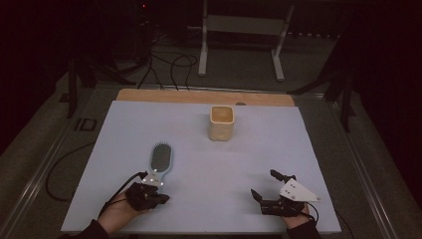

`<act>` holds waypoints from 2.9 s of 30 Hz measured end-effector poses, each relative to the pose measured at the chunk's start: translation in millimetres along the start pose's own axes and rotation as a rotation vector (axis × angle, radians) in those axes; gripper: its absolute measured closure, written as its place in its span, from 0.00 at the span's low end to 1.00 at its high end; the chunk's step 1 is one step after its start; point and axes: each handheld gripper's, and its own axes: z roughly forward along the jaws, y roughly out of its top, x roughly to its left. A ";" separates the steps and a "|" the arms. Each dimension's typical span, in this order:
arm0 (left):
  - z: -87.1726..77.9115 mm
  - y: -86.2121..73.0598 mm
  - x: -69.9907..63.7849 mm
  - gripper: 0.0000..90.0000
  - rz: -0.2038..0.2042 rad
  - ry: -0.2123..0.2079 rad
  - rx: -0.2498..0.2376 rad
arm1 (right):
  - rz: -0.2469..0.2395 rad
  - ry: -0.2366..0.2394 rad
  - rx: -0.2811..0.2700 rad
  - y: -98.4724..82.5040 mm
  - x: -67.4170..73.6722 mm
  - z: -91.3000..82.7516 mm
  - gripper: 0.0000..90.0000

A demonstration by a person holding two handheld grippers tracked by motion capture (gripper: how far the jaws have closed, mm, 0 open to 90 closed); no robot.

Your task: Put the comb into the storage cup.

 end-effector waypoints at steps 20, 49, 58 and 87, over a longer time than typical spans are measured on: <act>-35.8 -34.2 25.3 1.00 -0.088 0.084 0.038 | 0.002 -0.001 0.003 -0.1 0.5 0.6 0.10; -74.8 -46.7 57.5 1.00 -0.153 0.232 0.023 | -0.001 0.007 0.005 -0.2 1.3 2.4 0.10; -90.4 -37.2 59.4 1.00 -0.151 0.235 -0.006 | 0.004 0.008 0.004 0.0 1.3 2.1 0.10; -78.0 5.4 68.8 0.78 -0.152 0.206 0.026 | 0.009 0.014 0.000 0.1 0.9 2.8 0.10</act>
